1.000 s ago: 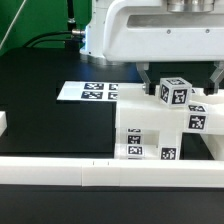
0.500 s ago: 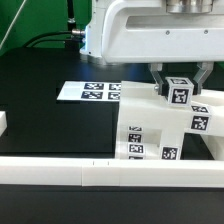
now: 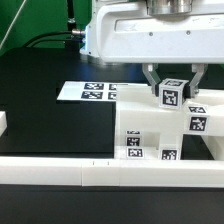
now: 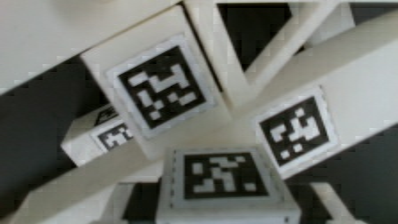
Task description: Assemble chair
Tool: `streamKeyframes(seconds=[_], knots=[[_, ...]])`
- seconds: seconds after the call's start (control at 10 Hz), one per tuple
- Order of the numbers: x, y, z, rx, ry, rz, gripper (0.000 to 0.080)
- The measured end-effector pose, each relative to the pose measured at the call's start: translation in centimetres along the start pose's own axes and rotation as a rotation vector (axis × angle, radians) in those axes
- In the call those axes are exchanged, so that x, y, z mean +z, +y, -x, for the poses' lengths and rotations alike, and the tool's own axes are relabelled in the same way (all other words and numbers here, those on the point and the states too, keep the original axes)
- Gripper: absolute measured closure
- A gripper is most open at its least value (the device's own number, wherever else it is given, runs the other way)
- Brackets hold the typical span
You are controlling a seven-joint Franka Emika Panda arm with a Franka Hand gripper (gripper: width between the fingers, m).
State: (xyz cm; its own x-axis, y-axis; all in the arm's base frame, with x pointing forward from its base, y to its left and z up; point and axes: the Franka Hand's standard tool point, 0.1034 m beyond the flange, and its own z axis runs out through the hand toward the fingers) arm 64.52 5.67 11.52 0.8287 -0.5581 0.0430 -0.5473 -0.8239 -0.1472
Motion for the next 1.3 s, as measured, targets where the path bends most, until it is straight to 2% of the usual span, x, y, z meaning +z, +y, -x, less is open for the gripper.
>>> streamKeyframes(seconds=[0.3,0.4,0.5,0.7,1.0,1.1,1.2,1.3], knots=[[0.0,-0.05,0.02,0.164,0.0,0.0,0.0521],[0.01,-0.1,0.02,0.272,0.0,-0.009,0.0521],[0.03,0.03,-0.03,0.46,0.001,-0.041,0.0521],[0.11,0.03,-0.03,0.679,-0.007,-0.069,0.0521],[0.11,0.02,0.04,0.607,-0.012,-0.061,0.052],[-0.11,-0.22,0.03,0.554,-0.027,-0.054,0.0296],[-0.11,-0.26,-0.05,0.492,-0.023,-0.056,0.0296],[-0.06,-0.24,-0.04,0.431,-0.021,-0.056,0.0183]])
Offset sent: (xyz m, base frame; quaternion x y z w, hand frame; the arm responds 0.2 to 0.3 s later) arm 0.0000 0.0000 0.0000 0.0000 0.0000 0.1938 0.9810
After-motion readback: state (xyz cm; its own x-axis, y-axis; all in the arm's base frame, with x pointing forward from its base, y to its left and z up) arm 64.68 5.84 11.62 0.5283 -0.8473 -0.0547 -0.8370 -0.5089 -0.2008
